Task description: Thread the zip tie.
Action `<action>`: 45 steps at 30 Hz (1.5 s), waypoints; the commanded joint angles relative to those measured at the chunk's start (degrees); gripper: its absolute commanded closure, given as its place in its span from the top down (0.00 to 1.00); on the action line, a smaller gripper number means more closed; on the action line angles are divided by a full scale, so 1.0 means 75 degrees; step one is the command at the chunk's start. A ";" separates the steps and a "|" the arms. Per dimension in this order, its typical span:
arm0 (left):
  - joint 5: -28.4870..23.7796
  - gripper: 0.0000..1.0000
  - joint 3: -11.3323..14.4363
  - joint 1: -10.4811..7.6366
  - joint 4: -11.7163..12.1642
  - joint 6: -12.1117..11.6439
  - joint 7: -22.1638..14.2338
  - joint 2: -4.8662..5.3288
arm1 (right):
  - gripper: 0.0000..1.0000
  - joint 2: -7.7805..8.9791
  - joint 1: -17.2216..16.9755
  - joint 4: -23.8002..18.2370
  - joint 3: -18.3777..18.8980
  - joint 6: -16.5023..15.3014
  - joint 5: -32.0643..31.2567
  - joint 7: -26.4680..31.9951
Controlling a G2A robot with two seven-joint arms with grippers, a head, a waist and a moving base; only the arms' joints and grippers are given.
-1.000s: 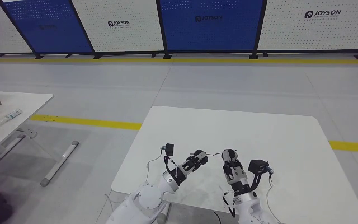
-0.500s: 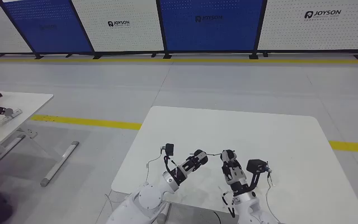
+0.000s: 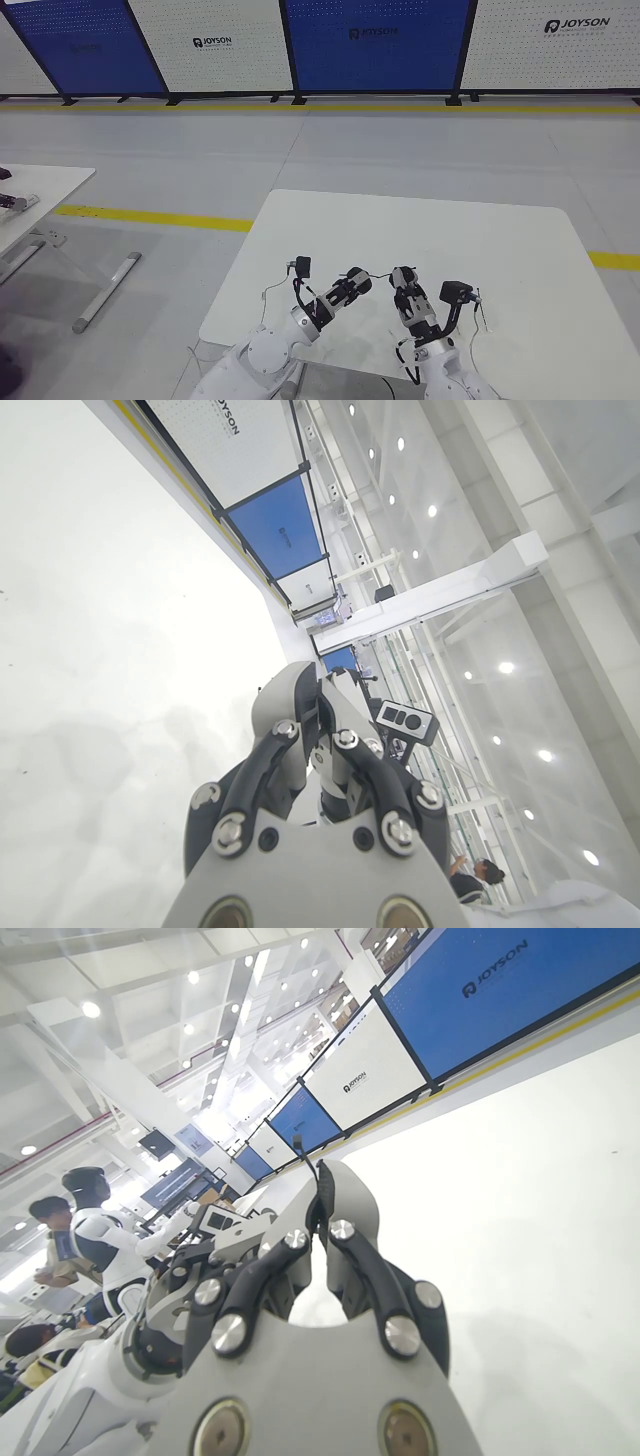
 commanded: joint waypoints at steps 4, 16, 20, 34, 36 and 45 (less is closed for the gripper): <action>0.0000 0.00 0.0000 0.0000 0.0000 0.0000 0.0000 0.0000 | 0.00 -0.0047 0.0077 0.0171 -0.0097 -0.0007 -0.0021 -0.0009; 0.0000 0.00 0.0000 0.0000 0.0000 0.0000 0.0000 0.0000 | 0.00 -0.0124 0.0096 0.0399 -0.0042 -0.0482 0.0240 -0.0488; 0.0000 0.00 0.0000 0.0000 0.0000 0.0000 0.0000 0.0000 | 0.00 -0.0123 0.0048 0.0402 0.0011 -0.0535 0.0112 -0.0553; 0.0000 0.00 0.0000 0.0000 0.0000 0.0000 0.0000 0.0000 | 0.00 -0.0133 -0.0052 0.0369 0.0044 -0.0533 -0.0384 -0.0783; 0.0000 0.00 0.0000 0.0000 0.0000 0.0000 0.0000 0.0000 | 0.00 -0.0133 -0.0052 0.0369 0.0044 -0.0533 -0.0384 -0.0783; 0.0000 0.00 0.0000 0.0000 0.0000 0.0000 0.0000 0.0000 | 0.00 -0.0133 -0.0052 0.0369 0.0044 -0.0533 -0.0384 -0.0783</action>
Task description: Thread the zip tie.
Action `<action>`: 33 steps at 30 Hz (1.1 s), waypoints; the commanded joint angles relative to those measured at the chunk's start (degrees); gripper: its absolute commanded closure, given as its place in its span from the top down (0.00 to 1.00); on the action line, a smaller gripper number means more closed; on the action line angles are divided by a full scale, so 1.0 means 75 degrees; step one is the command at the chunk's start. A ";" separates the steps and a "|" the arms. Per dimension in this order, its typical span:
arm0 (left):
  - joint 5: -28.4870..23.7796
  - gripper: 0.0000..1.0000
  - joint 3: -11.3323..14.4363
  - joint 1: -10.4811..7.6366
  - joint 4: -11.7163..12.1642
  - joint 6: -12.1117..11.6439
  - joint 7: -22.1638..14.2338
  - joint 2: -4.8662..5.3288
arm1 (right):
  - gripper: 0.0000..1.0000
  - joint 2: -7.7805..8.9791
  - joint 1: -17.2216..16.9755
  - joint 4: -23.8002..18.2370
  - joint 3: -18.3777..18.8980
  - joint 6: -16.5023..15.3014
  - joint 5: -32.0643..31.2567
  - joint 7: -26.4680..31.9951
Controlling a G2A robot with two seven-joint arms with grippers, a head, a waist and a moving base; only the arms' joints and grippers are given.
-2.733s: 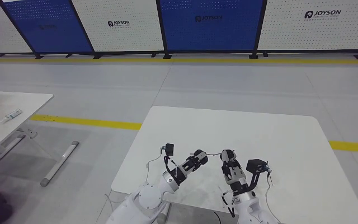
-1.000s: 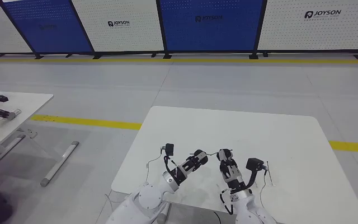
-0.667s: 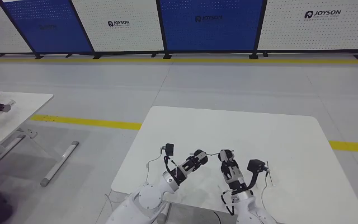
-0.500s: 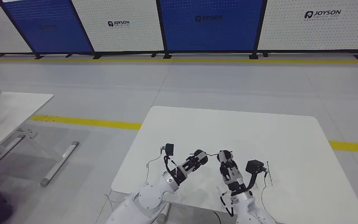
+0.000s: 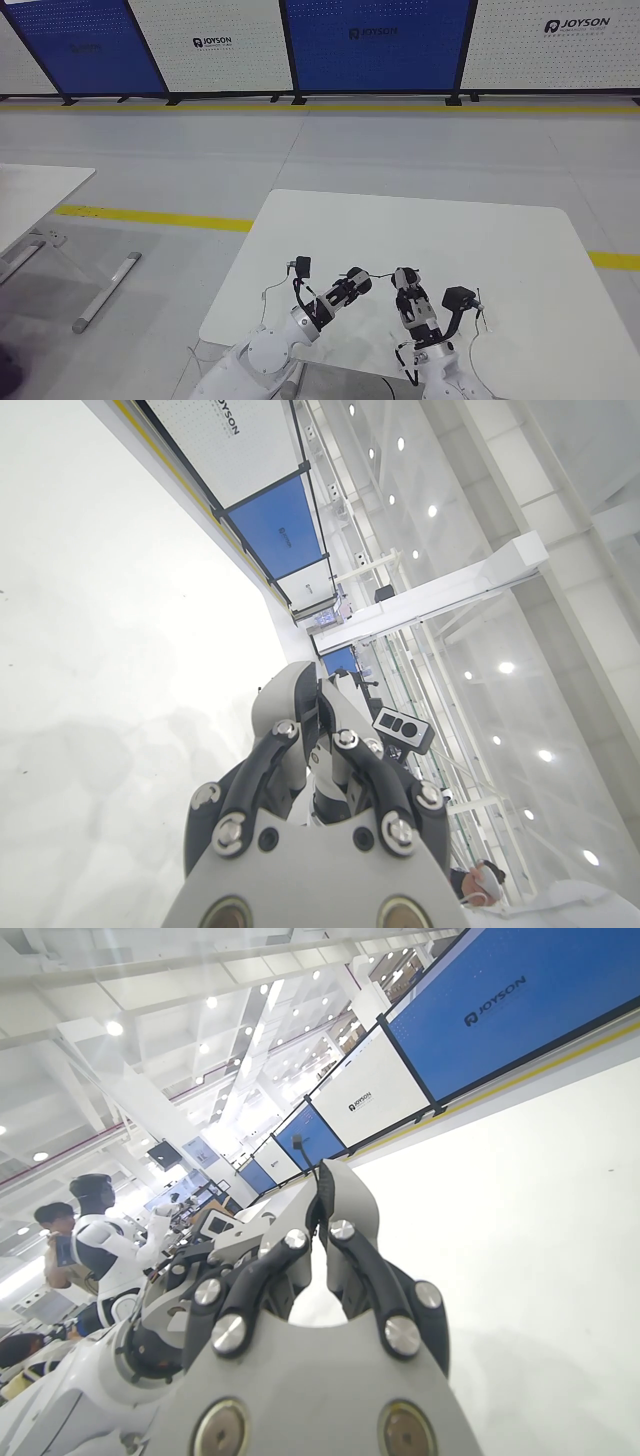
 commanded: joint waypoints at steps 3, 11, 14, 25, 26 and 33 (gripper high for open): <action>0.0000 0.00 0.0000 0.0000 0.0000 0.0000 0.0000 0.0000 | 0.00 0.0000 0.0000 0.0000 0.0000 0.0000 0.0000 0.0000; 0.0000 0.00 0.0000 0.0000 0.0000 0.0000 0.0000 0.0000 | 0.00 0.0000 0.0000 0.0000 0.0000 0.0000 0.0000 0.0000; 0.0000 0.00 0.0000 0.0000 0.0000 0.0000 0.0000 0.0000 | 0.00 0.0000 0.0000 0.0000 0.0000 0.0000 0.0000 0.0000; -0.0133 0.00 -0.0240 -0.0099 0.0076 0.0108 -0.0034 0.0024 | 0.00 0.0000 0.0000 0.0000 0.0000 0.0000 0.0000 0.0000; -0.0171 0.00 -0.0291 -0.0094 0.0093 0.0110 -0.0104 0.0035 | 0.00 0.0000 0.0000 0.0000 0.0000 0.0000 0.0000 0.0000; -0.0367 0.00 -0.0513 -0.0082 0.0192 0.0183 -0.0580 0.0093 | 0.00 0.0000 0.0000 0.0000 0.0000 0.0000 0.0000 0.0000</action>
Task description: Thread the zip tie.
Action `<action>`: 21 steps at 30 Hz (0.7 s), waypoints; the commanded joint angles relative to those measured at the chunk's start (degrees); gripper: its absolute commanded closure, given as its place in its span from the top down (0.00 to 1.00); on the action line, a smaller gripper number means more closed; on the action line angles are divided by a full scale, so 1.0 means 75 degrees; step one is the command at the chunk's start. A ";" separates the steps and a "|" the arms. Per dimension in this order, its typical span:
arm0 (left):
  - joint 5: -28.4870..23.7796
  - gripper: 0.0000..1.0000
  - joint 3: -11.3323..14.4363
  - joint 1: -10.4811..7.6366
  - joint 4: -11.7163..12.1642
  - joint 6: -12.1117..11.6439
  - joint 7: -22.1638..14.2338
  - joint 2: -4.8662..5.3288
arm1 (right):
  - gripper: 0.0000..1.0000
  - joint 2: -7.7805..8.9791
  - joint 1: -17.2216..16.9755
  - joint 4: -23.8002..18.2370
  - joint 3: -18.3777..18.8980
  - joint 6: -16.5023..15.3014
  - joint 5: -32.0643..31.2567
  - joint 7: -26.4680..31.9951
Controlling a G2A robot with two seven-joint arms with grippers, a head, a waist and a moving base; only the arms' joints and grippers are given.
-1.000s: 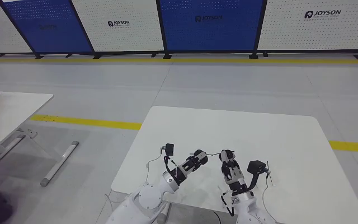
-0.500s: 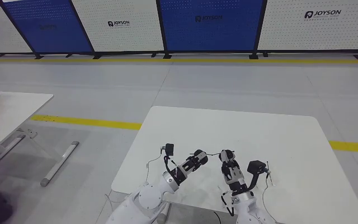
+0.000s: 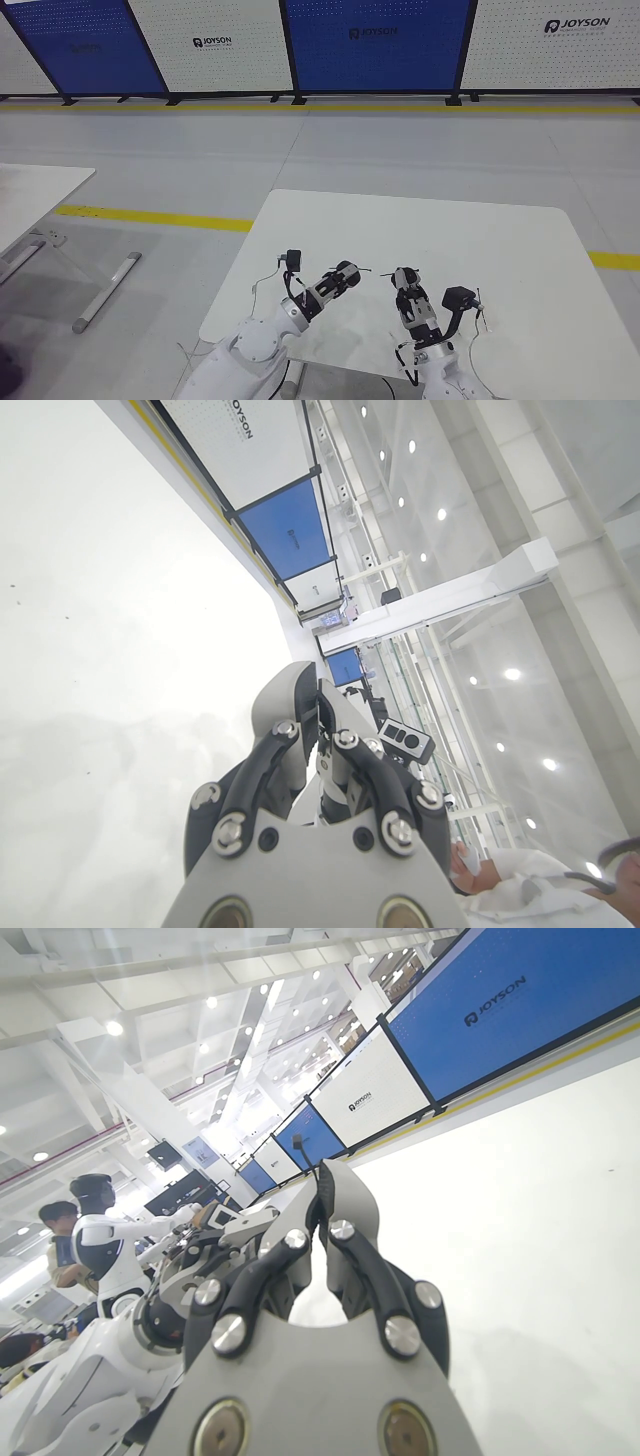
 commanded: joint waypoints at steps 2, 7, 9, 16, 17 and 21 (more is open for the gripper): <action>0.0006 0.00 0.0005 0.0000 -0.0002 -0.0002 0.0011 -0.0001 | 0.00 -0.0002 -0.0001 -0.0019 0.0012 0.0019 -0.0002 -0.0019; 0.0006 0.00 0.0005 0.0000 -0.0002 -0.0002 0.0011 -0.0001 | 0.00 -0.0055 -0.0058 -0.0101 -0.0151 0.0055 -0.0181 -0.0364; 0.0006 0.00 0.0005 0.0000 -0.0002 -0.0002 0.0011 -0.0001 | 0.00 -0.0088 0.0006 -0.0057 -0.0237 0.0063 -0.0160 -0.0375; -0.0148 0.00 0.0016 -0.0007 -0.0019 -0.0029 -0.0050 -0.0006 | 0.00 -0.0144 0.0126 0.0080 -0.0334 0.0182 -0.0089 -0.0390; -0.0171 0.00 0.0000 0.0000 -0.0017 -0.0043 -0.0093 -0.0001 | 0.00 -0.0144 0.0126 0.0080 -0.0334 0.0182 -0.0089 -0.0390; -0.0337 0.00 -0.0088 0.0045 -0.0002 -0.0112 -0.0327 0.0024 | 0.00 -0.0144 0.0126 0.0080 -0.0334 0.0182 -0.0089 -0.0390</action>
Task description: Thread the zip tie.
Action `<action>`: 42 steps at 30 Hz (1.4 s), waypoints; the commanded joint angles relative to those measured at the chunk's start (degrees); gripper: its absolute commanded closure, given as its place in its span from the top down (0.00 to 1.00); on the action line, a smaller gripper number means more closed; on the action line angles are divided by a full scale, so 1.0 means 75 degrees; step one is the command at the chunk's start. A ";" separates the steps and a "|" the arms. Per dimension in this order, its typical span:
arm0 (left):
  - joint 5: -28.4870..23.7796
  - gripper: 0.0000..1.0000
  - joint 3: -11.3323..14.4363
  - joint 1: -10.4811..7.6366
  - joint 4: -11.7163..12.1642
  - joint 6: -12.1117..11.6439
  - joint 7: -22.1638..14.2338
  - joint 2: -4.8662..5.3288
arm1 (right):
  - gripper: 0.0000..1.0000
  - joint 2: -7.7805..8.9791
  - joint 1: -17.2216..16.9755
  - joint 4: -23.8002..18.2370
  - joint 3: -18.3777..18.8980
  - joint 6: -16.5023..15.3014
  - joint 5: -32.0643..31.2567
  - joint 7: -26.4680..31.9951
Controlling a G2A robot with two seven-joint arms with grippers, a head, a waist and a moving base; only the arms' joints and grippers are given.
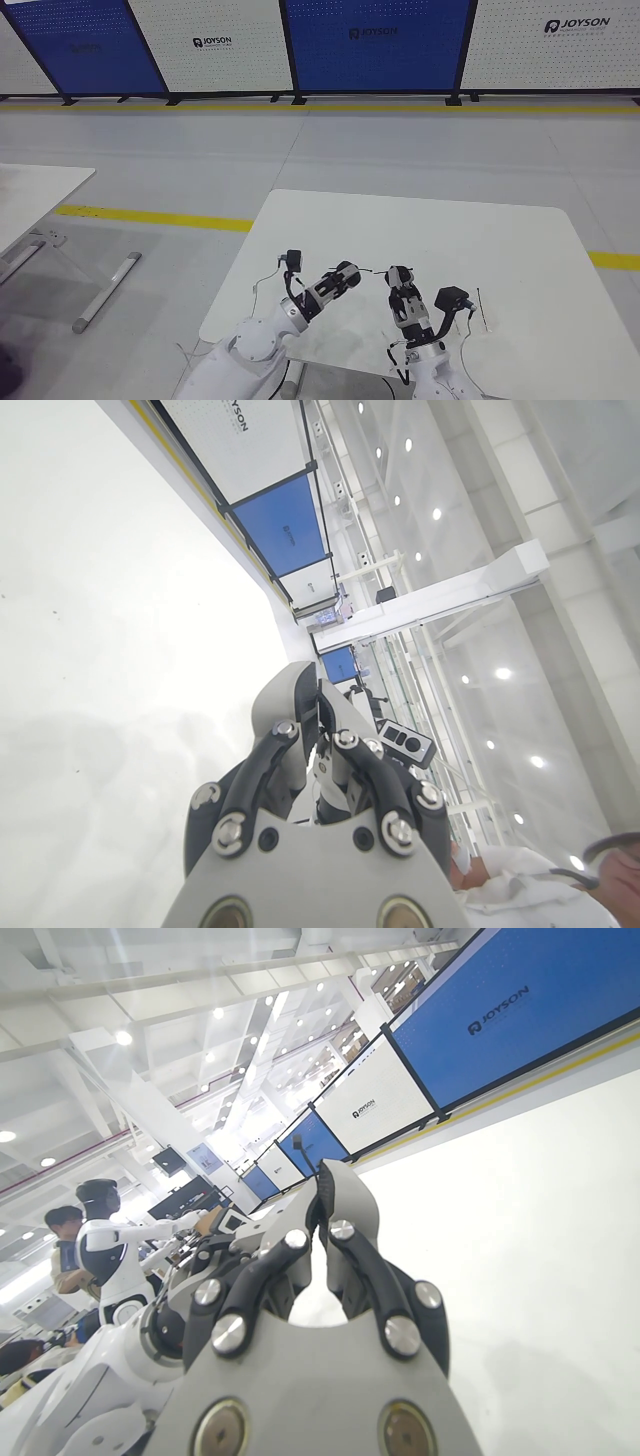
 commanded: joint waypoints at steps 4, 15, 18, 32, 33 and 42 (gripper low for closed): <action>-0.0042 0.00 -0.0111 0.0083 -0.0018 -0.0140 -0.0227 0.0037 | 0.00 0.0000 0.0000 0.0000 0.0000 0.0000 0.0000 0.0000; -0.0020 0.00 -0.0133 0.0107 -0.0025 -0.0181 -0.0271 0.0047 | 0.00 -0.0005 -0.0001 -0.0031 0.0018 0.0025 0.0020 0.0085; -0.0020 0.00 -0.0133 0.0107 -0.0025 -0.0181 -0.0271 0.0047 | 0.00 -0.0017 0.0004 -0.0034 0.0021 0.0019 0.0011 0.0152; -0.0020 0.00 -0.0133 0.0107 -0.0025 -0.0181 -0.0271 0.0047 | 0.00 -0.0071 0.0032 0.0053 0.0042 -0.0024 -0.0069 0.0254; -0.0020 0.00 -0.0133 0.0107 -0.0025 -0.0181 -0.0271 0.0047 | 0.00 -0.0073 0.0022 0.0044 0.0050 -0.0042 -0.0070 0.0223; -0.0020 0.00 -0.0133 0.0107 -0.0025 -0.0181 -0.0271 0.0047 | 0.00 -0.0093 -0.0062 0.0011 0.0071 -0.0141 -0.0159 0.0158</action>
